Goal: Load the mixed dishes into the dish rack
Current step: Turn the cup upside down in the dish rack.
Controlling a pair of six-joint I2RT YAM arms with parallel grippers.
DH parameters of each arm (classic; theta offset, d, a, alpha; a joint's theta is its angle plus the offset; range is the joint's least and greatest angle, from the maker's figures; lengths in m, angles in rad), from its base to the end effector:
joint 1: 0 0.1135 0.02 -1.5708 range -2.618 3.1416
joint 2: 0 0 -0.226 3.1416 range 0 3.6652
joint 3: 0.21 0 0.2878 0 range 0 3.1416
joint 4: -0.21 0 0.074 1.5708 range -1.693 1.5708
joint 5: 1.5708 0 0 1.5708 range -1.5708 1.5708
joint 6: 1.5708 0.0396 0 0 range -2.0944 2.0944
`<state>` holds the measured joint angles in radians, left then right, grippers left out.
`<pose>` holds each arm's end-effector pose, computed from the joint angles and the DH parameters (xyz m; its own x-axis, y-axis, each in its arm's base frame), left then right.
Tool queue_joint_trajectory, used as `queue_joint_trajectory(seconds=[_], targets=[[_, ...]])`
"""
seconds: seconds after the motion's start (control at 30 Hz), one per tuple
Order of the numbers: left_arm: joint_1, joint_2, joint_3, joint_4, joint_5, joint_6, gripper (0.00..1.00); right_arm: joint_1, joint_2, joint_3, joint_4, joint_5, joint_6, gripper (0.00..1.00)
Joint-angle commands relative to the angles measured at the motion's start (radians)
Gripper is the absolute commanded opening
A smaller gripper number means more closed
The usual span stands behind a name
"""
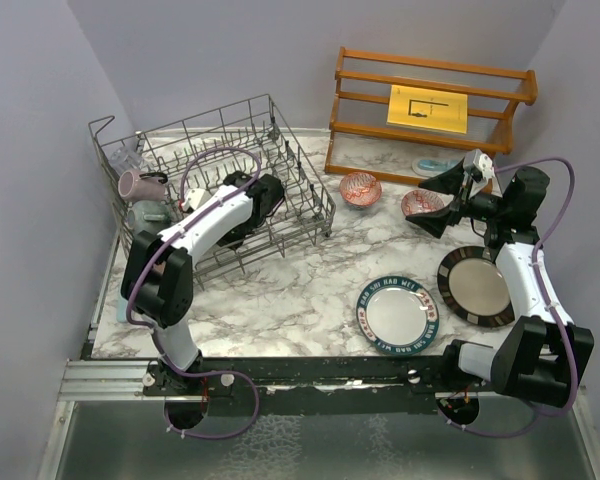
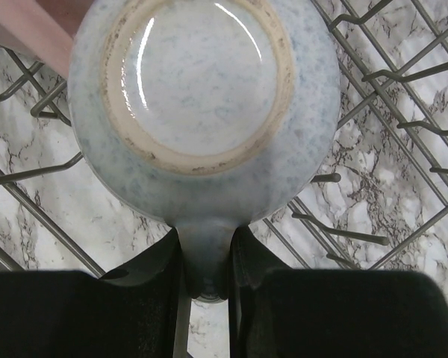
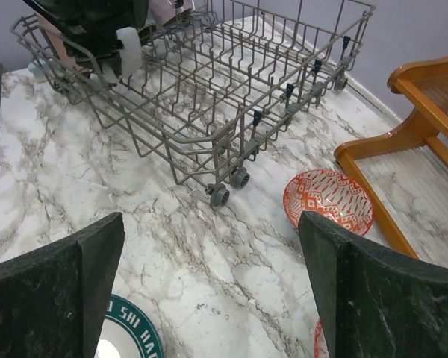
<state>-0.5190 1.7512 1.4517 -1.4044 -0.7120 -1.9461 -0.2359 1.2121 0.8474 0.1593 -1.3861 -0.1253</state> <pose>0.3023 -0.1429 0.2070 -0.1040 -0.7518 -0.6511 -0.9660 0.2322 -0.1139 0.3053 -0.0333 0.2642 -0.0852 -0.0031 -0.9964 -0.9105 0.4063 0.0766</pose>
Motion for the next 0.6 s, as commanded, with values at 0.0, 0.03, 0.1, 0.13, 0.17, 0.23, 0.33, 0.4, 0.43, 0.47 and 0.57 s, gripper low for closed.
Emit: queue_joint_trajectory(seconds=[0.0,0.03,0.1,0.13,0.17,0.23,0.33,0.4,0.43,0.47,0.57], targets=[[0.007,-0.033,-0.007,-0.002,-0.035,0.04,0.0,-0.005,-0.003,-0.018,0.033,-0.028,0.014,1.0],[0.007,-0.025,-0.006,0.0,-0.031,0.048,0.0,-0.005,-0.003,-0.018,0.035,-0.029,0.014,1.0],[0.007,-0.009,-0.004,0.019,-0.024,0.071,0.01,-0.005,-0.003,-0.019,0.036,-0.028,0.014,1.0],[0.007,0.002,-0.004,0.028,-0.02,0.08,0.01,-0.005,-0.003,-0.02,0.037,-0.028,0.014,1.0],[0.007,0.011,-0.002,0.033,-0.015,0.085,0.02,-0.005,-0.005,-0.021,0.036,-0.027,0.015,1.0],[0.007,0.027,-0.002,0.042,-0.007,0.095,0.04,-0.005,-0.005,-0.022,0.036,-0.028,0.013,1.0],[0.008,0.041,-0.002,0.042,0.0,0.099,0.08,-0.005,-0.007,-0.023,0.037,-0.027,0.008,1.0],[0.008,0.046,-0.003,0.041,0.002,0.099,0.14,-0.005,-0.006,-0.024,0.036,-0.028,0.009,0.99],[0.008,0.046,-0.004,0.04,0.002,0.098,0.15,-0.005,-0.005,-0.022,0.037,-0.029,0.009,1.0],[0.008,0.048,-0.006,0.039,0.0,0.096,0.15,-0.005,-0.005,-0.024,0.038,-0.029,0.009,1.0],[0.01,0.047,-0.018,0.042,0.002,0.094,0.2,-0.005,-0.003,-0.024,0.038,-0.028,0.006,1.0]])
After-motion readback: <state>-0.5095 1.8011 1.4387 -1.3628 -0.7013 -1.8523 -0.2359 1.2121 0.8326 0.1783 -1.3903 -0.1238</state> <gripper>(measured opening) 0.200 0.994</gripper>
